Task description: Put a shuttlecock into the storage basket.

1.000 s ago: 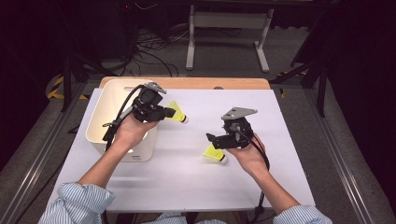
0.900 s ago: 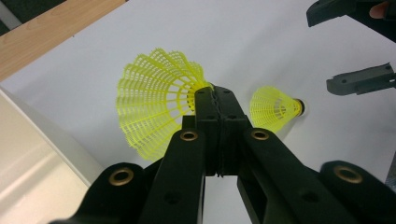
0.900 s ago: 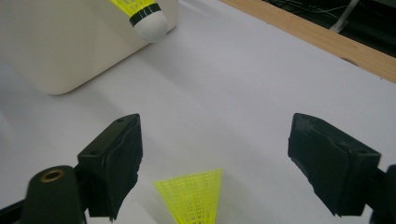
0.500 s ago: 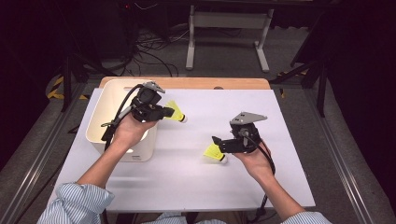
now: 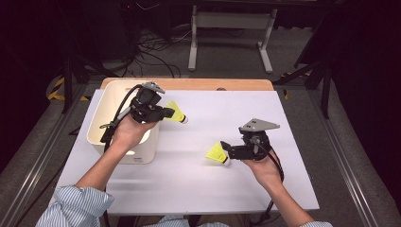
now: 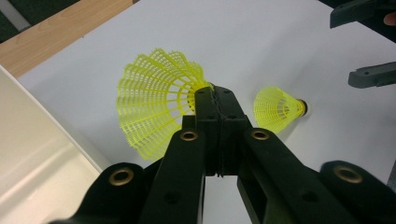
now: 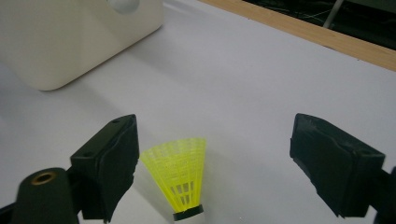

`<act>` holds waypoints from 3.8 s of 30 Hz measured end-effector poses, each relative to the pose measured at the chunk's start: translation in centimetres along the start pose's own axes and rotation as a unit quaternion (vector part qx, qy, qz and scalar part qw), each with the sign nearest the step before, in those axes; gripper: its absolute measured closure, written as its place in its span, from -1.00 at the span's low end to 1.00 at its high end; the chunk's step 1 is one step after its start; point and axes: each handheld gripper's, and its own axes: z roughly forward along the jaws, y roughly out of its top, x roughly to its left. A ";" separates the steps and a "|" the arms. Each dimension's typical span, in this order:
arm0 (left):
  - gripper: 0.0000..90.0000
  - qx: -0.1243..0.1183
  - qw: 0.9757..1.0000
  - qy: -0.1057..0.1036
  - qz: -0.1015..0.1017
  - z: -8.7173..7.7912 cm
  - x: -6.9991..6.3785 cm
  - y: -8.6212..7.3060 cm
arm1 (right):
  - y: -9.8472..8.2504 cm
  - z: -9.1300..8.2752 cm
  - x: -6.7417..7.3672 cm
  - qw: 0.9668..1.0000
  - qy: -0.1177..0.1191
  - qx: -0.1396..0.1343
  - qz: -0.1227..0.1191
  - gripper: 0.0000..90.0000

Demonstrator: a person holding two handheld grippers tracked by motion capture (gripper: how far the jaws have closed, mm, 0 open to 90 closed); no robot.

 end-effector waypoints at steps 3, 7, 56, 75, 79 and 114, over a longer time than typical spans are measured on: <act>1.00 0.001 1.000 0.001 0.000 0.0 -0.1 0.0 | -0.4 -0.2 -0.1 1.000 -0.003 -0.005 0.001 -0.65; 1.00 0.000 1.000 0.001 0.000 -0.1 -0.1 0.0 | -1.1 -0.4 -0.3 1.000 -0.006 -0.008 0.006 -0.66; 1.00 -0.006 1.000 0.016 -0.012 -1.6 0.7 -0.5 | -9.0 -2.9 -2.9 0.996 -0.041 -0.064 0.051 -0.72; 1.00 -0.013 0.999 0.022 -0.019 -2.5 1.1 -0.4 | -12.0 -3.1 -3.2 0.994 -0.056 -0.066 0.064 -0.73; 1.00 -0.020 0.999 0.025 -0.025 -2.9 1.3 -0.6 | -12.3 -3.2 -3.2 0.994 -0.056 -0.072 0.067 -0.73; 1.00 -0.043 0.996 0.062 -0.037 -5.7 2.3 -1.0 | -12.8 -2.9 -3.1 0.994 -0.055 -0.063 0.064 -0.73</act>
